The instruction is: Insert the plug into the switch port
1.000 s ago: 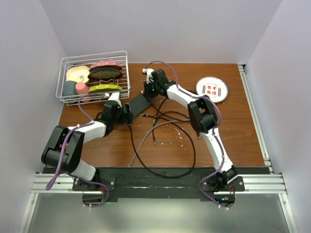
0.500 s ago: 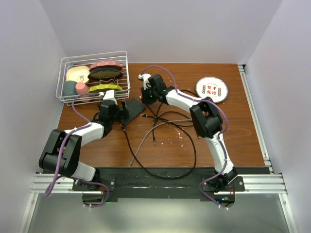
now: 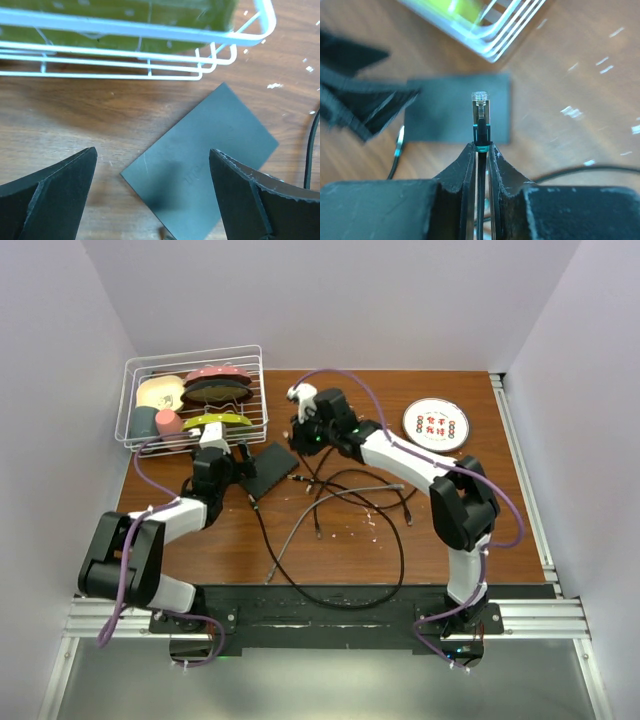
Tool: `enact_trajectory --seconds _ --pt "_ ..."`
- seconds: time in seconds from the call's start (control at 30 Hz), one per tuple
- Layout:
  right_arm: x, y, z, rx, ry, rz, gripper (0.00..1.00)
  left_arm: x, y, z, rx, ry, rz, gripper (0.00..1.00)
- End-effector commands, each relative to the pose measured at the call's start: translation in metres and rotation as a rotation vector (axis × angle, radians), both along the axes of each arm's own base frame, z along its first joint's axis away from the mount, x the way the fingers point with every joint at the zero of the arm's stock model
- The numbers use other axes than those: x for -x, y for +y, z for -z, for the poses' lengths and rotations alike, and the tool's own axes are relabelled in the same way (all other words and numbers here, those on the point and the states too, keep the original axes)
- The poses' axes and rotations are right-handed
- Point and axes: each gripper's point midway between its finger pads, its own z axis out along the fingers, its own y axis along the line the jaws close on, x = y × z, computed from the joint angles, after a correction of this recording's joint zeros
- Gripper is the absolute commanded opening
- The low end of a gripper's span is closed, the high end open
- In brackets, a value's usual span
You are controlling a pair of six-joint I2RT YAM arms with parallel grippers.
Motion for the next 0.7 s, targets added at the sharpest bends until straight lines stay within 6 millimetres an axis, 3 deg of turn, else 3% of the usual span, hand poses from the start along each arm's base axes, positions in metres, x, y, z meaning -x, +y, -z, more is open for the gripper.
enact_trajectory --seconds 0.0,0.17,0.33,0.67 --pt "0.051 0.017 0.059 0.135 0.106 -0.114 0.00 -0.021 -0.010 0.006 0.054 -0.008 0.077 1.00" --pt "0.076 0.025 0.082 0.179 0.135 -0.158 0.00 -0.024 -0.014 0.024 0.097 0.024 0.117 1.00" --pt "0.093 0.027 0.099 0.221 0.154 -0.172 0.00 -0.025 -0.017 0.026 0.107 0.037 0.141 1.00" --pt "0.110 0.033 0.119 0.273 0.175 -0.180 0.00 -0.025 -0.021 0.033 0.122 0.067 0.162 0.96"
